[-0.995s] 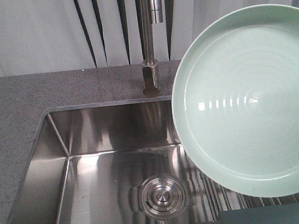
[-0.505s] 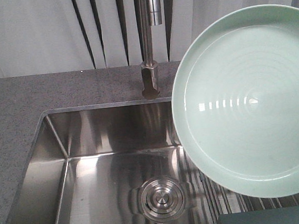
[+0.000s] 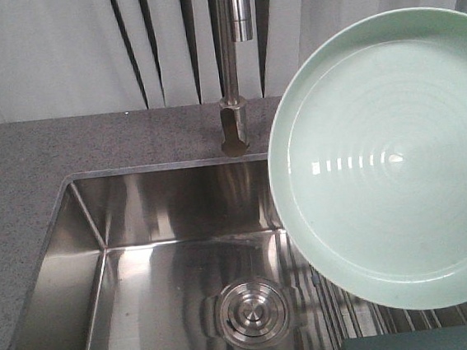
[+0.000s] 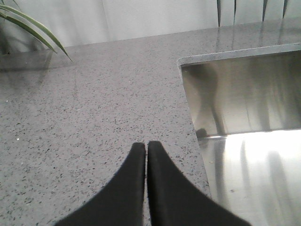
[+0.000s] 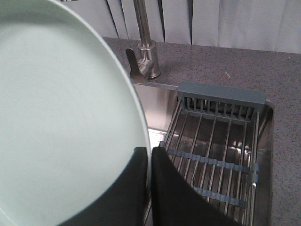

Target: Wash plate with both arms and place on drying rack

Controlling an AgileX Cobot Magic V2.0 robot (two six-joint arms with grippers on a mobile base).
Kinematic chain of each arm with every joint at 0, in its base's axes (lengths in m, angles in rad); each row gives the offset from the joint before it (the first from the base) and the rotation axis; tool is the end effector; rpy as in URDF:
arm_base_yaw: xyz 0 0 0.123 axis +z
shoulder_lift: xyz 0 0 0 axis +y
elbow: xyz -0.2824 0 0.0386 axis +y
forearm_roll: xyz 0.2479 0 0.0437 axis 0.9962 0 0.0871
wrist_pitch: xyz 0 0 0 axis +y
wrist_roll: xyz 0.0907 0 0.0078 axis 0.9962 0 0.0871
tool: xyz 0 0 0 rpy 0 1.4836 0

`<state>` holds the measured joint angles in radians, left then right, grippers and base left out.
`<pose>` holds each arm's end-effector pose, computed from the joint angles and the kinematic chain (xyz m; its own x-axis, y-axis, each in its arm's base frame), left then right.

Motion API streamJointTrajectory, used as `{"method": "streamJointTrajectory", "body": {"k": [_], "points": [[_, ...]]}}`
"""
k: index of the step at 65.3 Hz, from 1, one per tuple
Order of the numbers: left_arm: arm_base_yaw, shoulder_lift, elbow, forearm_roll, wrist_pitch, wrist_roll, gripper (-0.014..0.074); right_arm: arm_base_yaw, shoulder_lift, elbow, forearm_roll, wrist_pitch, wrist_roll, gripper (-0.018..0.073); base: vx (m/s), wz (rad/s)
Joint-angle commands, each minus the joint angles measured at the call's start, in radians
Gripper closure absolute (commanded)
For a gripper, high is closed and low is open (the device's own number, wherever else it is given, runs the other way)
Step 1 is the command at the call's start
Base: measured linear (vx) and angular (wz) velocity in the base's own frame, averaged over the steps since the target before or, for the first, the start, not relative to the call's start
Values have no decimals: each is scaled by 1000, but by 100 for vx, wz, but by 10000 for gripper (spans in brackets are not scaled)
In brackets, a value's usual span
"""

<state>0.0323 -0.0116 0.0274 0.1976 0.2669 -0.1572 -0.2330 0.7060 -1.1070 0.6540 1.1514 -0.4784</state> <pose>0.0548 0.0065 0.1808 -0.1920 0.0273 -0.9810 -0.0767 0.9961 0.0428 0.0943 0.0296 0.4316 -0.4716 -0.0376 -0.8810 -0.3509 0.9246 0.1484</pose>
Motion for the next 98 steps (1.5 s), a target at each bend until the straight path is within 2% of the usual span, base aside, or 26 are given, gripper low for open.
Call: {"method": "streamJointTrajectory", "body": {"k": [1,98], "points": [[-2,-14,19,2,-79,-5,603,0,6,-24,39,-58,-2,566,1,0],[-2,-14,19,2,-79,-5,603,0,6,-24,39,-58,-2,566,0,0]]}}
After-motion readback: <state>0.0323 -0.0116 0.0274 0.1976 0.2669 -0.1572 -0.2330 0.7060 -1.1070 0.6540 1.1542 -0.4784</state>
